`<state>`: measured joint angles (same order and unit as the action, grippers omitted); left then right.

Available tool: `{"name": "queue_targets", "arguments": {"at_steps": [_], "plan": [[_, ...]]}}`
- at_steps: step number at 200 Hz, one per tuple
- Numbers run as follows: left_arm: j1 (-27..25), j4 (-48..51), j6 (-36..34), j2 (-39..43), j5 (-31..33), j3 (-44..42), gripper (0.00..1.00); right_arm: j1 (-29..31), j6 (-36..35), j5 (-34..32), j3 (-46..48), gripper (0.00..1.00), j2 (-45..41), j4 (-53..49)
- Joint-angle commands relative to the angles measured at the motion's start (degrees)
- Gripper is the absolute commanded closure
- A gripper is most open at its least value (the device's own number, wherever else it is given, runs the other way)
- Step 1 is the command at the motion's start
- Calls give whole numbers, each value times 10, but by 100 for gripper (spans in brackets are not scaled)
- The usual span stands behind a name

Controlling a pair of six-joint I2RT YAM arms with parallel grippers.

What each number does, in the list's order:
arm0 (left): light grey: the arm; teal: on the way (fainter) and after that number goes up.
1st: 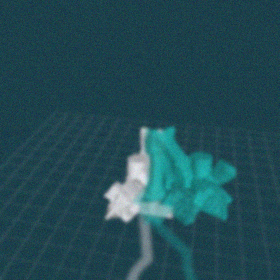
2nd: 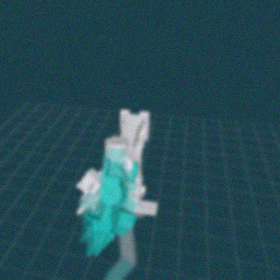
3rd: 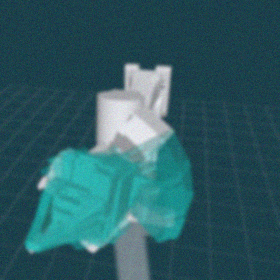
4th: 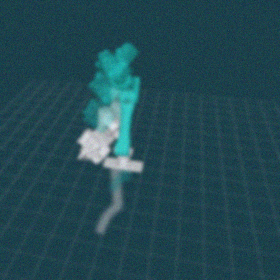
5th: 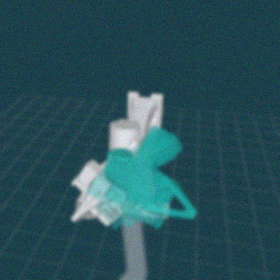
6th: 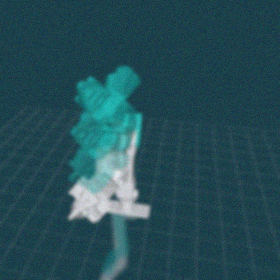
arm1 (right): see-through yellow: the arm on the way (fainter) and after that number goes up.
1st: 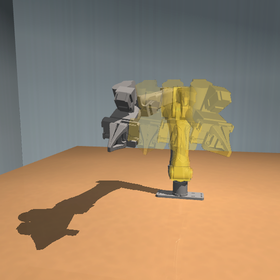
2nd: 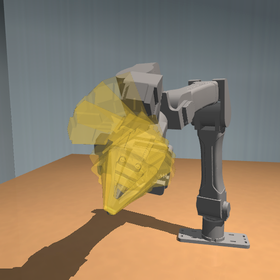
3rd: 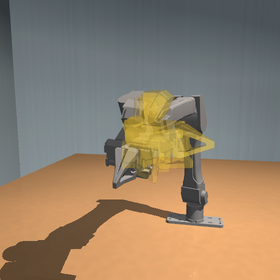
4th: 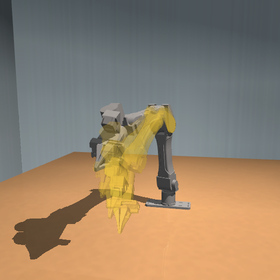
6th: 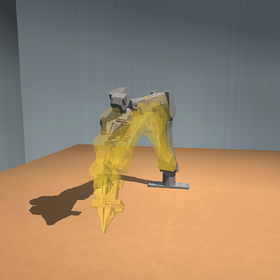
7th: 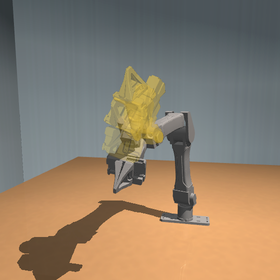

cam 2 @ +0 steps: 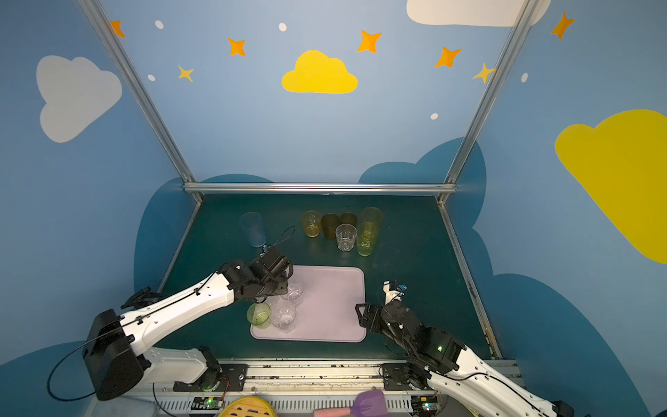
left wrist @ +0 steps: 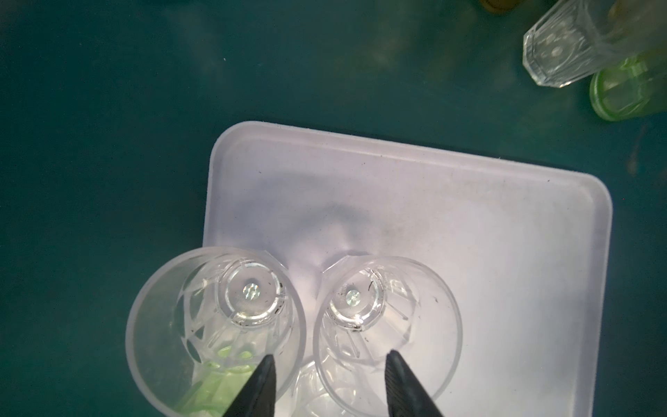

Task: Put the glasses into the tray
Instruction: 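Lower the clear glass onto the tray and open the left gripper, then reach the right gripper toward the glass cluster beyond the tray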

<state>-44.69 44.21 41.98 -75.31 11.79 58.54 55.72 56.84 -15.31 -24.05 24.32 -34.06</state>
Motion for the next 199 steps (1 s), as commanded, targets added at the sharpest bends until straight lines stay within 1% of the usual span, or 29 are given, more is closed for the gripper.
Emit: {"name": "queue_targets", "arguments": {"at_steps": [1,9,44,76,90,110,128,166,199], "plan": [[-1,-2,-8,19,21,12,42,-3,6,6,-3,14,7,6],[-1,-3,-7,23,28,13,39,-3,6,7,-5,14,10,8],[2,-16,-30,38,47,16,33,-4,3,12,-18,14,29,10],[10,-32,-42,49,56,9,24,-4,2,19,-40,14,58,10],[14,-40,-45,53,52,5,17,-4,2,22,-48,14,71,13],[22,-48,-53,57,46,-2,10,-6,-1,21,-56,14,89,19],[33,-47,-57,60,40,-5,0,-7,-9,23,-67,14,107,26],[56,-45,-63,79,34,-20,0,-12,-29,24,-102,14,158,28],[80,-53,-56,118,24,-46,0,-18,-49,36,-133,14,213,41]]}}
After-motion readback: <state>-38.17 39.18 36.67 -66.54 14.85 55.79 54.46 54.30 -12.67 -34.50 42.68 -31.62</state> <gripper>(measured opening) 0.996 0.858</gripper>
